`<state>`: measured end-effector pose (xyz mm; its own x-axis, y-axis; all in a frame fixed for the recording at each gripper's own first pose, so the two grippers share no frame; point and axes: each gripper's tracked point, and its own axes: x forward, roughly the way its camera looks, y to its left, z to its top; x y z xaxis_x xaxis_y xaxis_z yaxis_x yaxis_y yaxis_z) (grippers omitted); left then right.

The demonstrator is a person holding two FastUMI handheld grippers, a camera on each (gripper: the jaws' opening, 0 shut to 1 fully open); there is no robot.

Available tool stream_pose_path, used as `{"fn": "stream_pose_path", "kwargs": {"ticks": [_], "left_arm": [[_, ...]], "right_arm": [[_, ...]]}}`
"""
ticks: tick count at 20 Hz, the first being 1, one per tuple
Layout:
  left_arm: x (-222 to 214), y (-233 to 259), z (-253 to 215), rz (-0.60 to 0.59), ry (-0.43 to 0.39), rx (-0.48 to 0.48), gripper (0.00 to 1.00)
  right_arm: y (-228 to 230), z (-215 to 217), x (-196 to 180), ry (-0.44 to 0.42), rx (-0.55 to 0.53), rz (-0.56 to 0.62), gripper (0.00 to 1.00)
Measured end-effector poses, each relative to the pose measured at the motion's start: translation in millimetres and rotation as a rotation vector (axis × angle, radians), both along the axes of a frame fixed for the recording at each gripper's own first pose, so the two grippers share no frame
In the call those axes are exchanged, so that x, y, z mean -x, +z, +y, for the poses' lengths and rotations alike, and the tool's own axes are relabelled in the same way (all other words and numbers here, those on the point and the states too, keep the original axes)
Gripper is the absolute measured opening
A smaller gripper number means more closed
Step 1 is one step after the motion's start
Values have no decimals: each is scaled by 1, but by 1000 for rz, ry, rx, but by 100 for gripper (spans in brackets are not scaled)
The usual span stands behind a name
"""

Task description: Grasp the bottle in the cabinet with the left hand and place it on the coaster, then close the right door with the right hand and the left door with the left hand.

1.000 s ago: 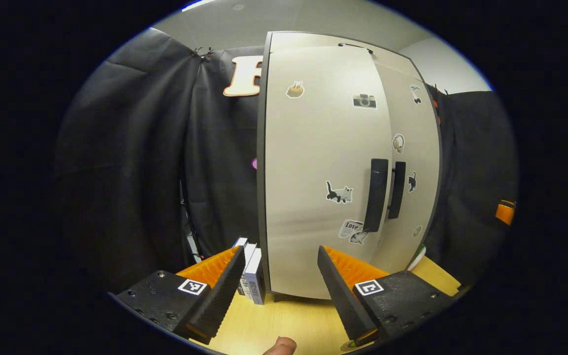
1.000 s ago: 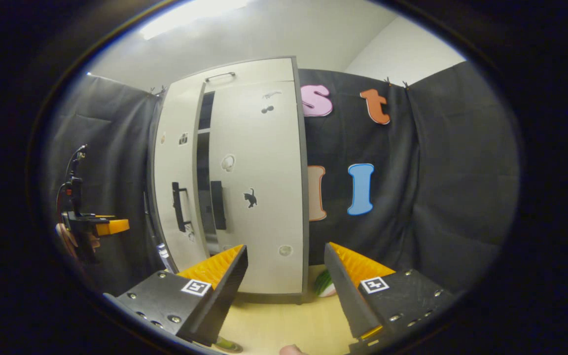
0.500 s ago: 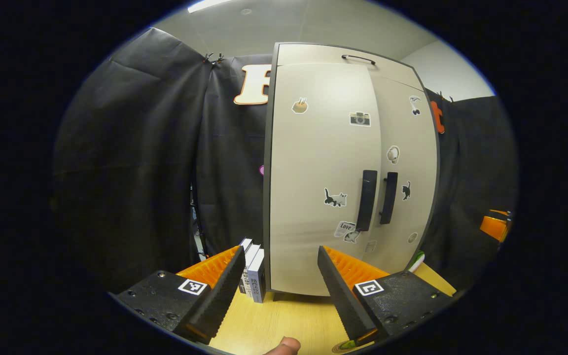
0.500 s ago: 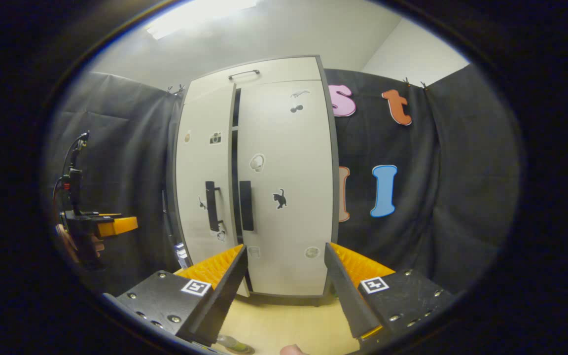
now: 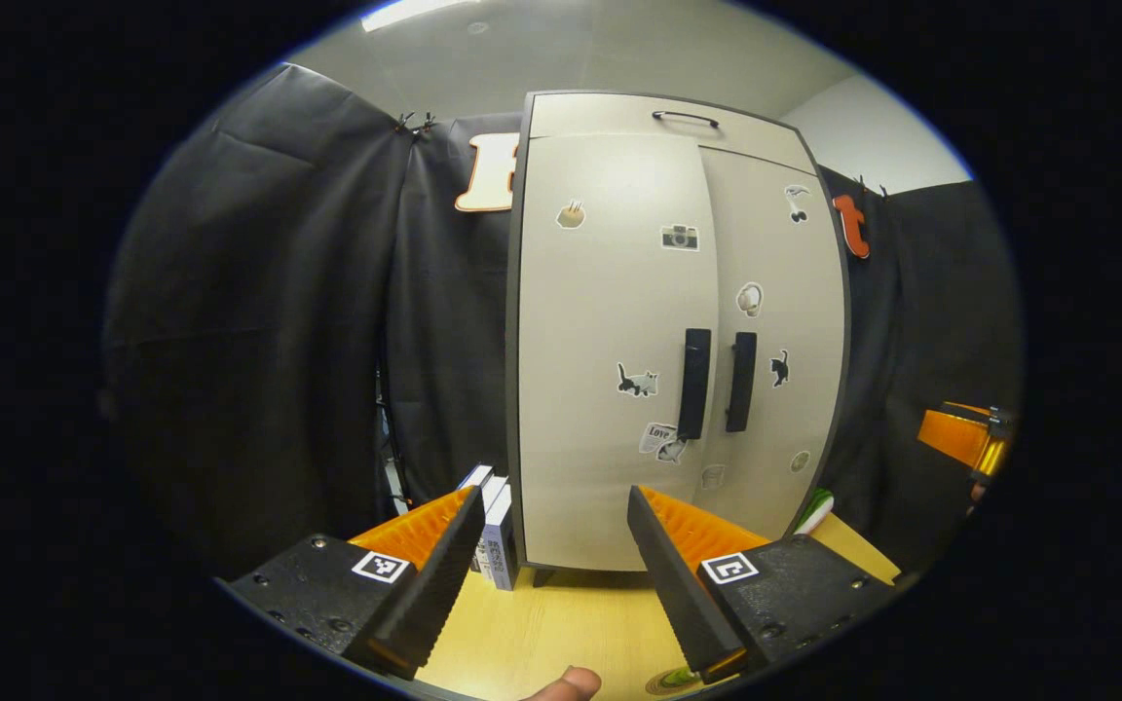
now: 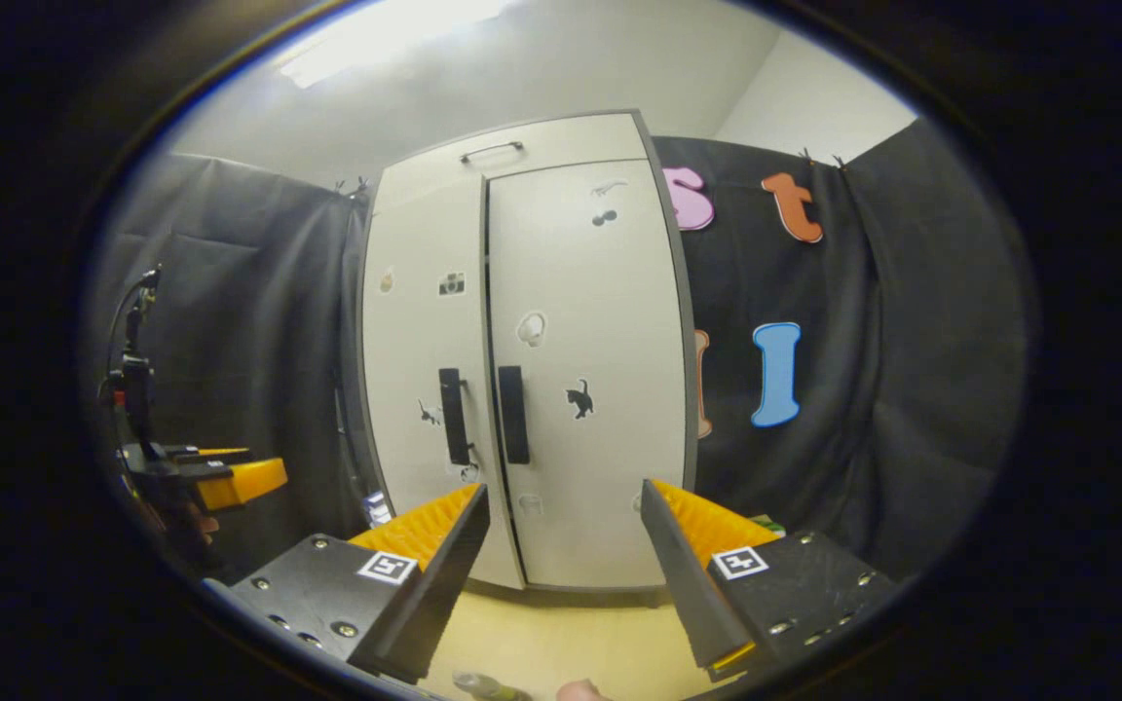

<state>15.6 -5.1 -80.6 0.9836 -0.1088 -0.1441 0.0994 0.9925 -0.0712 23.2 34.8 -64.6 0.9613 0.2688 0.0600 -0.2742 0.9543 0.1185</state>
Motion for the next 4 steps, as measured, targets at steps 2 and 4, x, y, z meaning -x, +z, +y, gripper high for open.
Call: {"fn": "stream_pose_path", "kwargs": {"ticks": [2, 4], "left_arm": [[8, -2, -11, 8, -6, 11, 94], [15, 1, -24, -1, -19, 13, 94]], "right_arm": [[3, 2, 4, 7, -28, -4, 94], [3, 1, 6, 11, -39, -6, 94]]}}
